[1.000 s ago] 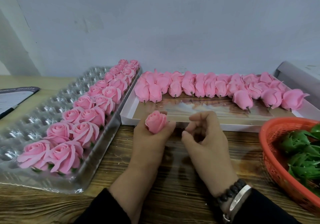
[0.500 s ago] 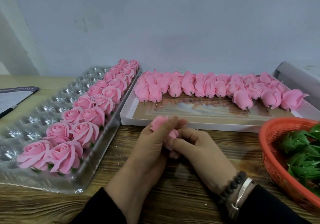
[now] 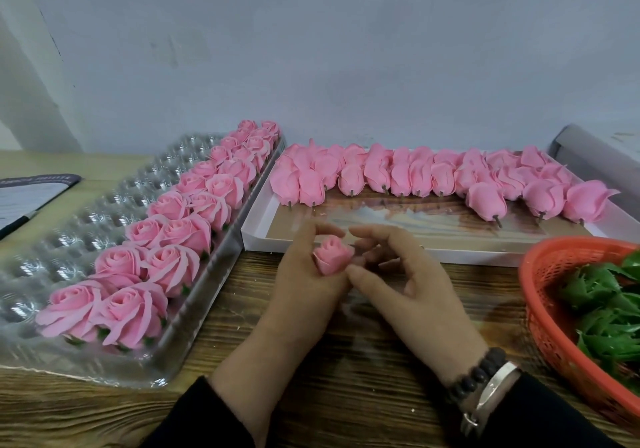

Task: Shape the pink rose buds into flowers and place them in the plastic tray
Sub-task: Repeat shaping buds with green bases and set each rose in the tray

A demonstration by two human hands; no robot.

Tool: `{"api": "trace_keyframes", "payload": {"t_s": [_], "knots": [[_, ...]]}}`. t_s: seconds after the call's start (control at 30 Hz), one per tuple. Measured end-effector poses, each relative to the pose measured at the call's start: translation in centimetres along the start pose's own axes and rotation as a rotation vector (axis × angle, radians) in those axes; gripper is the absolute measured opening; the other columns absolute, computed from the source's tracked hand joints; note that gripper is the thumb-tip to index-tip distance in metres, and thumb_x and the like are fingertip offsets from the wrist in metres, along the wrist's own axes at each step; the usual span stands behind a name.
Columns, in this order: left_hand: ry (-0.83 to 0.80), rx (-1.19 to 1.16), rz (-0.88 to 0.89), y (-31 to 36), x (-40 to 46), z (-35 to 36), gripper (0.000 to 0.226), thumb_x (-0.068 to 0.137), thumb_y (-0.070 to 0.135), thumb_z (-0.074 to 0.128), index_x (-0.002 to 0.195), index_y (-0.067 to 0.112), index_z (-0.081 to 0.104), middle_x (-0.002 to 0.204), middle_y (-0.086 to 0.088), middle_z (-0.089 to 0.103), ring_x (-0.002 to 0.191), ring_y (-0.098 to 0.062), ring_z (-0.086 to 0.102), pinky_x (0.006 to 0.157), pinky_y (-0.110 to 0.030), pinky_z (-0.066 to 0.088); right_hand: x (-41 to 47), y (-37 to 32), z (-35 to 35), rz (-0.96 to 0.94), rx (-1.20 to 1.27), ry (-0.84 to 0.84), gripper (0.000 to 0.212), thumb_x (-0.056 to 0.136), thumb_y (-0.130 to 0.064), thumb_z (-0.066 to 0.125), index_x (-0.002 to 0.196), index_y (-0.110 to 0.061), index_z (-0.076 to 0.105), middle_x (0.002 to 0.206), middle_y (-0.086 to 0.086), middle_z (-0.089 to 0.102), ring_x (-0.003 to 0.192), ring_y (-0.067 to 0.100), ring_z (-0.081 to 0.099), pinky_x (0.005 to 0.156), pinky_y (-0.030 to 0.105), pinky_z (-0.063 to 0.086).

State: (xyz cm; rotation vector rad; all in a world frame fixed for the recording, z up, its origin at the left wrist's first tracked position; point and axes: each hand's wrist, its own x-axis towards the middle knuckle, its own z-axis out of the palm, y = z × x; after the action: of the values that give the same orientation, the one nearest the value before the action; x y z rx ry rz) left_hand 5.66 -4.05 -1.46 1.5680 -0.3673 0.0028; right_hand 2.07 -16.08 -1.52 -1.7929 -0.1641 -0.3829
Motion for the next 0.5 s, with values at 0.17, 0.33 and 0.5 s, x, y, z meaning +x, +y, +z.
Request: {"api": "trace_keyframes", "payload": {"t_s": [0.17,0.33,0.5], "knots": [[-0.122,0.059,-0.045,0.2,-0.2,0.3,0.076,0.074,-0.007,0.069,0.133,0.027,0.036,0.085,0.000,0.067,0.072,-0.002,0.064,0.065,-0.013,0.049,0.2,-0.3,-1.1,0.038,0.015,-0.199,0.041,0.077,0.001,0.069,0.107,-0.026,0.064,0.077,-0.023,0.063,0.073,-0.008,0.055,0.066,0.006,0.041],[-0.187,0.180,-0.010,-0.3,-0.3,0.1,0.092,0.072,-0.005,0.072,0.142,0.032,0.025,0.091,-0.007,0.069,0.084,-0.014,0.067,0.077,-0.018,0.052,0.3,0.0,-1.0,0.038,0.014,-0.185,0.022,0.077,-0.001,0.069,0.090,-0.020,0.068,0.083,0.012,0.066,0.076,0.028,0.056,0.073,0.033,0.048],[-0.126,0.204,-0.035,-0.5,-0.2,0.0,0.104,0.057,0.015,0.079,0.141,0.039,0.023,0.110,-0.004,0.059,0.097,-0.013,0.063,0.081,-0.028,0.054,0.6,0.7,-1.0,0.108,0.282,-0.009,0.024,0.078,0.006,0.065,0.076,-0.018,0.066,0.065,0.001,0.063,0.059,0.009,0.057,0.054,0.019,0.049]]}}
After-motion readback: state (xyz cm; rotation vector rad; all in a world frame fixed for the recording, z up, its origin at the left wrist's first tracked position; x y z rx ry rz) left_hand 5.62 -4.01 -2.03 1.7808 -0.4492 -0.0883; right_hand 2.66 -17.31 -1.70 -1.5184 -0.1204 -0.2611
